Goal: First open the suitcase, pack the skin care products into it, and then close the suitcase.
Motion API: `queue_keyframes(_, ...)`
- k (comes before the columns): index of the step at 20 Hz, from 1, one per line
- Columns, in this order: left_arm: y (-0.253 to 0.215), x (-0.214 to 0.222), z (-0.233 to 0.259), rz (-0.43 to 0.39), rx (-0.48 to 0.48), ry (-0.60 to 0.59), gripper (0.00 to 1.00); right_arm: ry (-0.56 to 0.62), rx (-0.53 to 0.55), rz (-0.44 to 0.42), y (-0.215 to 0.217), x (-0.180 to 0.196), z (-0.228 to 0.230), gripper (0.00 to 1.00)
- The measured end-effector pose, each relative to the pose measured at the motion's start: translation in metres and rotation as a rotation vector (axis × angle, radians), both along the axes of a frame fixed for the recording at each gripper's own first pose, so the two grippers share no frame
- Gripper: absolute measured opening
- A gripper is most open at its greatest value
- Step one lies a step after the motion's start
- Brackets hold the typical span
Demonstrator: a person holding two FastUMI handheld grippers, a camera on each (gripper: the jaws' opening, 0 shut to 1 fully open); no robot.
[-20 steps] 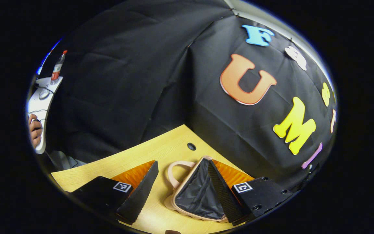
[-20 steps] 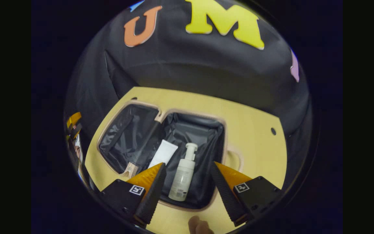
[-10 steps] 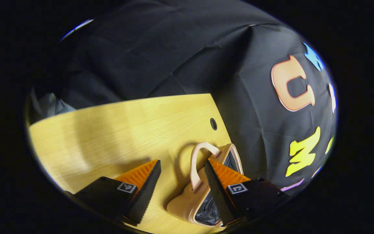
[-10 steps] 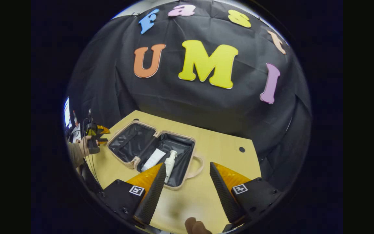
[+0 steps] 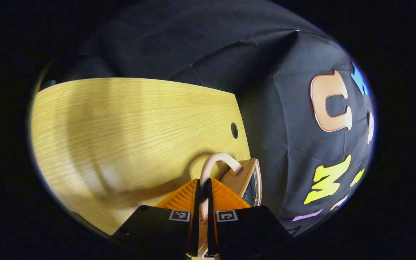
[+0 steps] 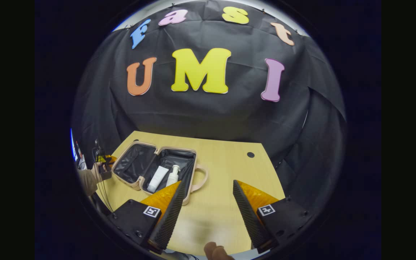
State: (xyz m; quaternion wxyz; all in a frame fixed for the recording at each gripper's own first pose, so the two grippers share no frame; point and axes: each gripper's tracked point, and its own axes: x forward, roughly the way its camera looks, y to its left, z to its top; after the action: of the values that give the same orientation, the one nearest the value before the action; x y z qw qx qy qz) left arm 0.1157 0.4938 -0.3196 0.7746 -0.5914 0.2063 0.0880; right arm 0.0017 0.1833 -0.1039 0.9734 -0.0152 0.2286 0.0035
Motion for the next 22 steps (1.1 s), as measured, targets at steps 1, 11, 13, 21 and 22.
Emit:
queue_keyframes(1, 0.0, -0.001, 0.003, -0.008, 0.01, 0.0, 0.12, -0.007, -0.006, -0.01, -0.006, -0.002, 0.001, 0.8)
queue_keyframes(11, -0.005, -0.005, 0.087, -0.05, 0.469, 0.011, 0.04, -0.092, -0.032, -0.082, -0.057, -0.014, 0.023, 0.79)
queue_keyframes(13, -0.013, -0.007, 0.116, -0.061, 0.624, 0.003, 0.04, -0.102, -0.016, -0.083, -0.066, -0.014, 0.025, 0.78)
queue_keyframes(21, -0.097, -0.026, 0.228, -0.106, 1.093, -0.132, 0.04, -0.094, 0.029, -0.083, -0.125, -0.01, 0.018, 0.77)
queue_keyframes(22, -0.114, -0.028, 0.237, -0.119, 1.141, -0.15, 0.04, -0.09, 0.032, -0.079, -0.131, -0.011, 0.016, 0.79)
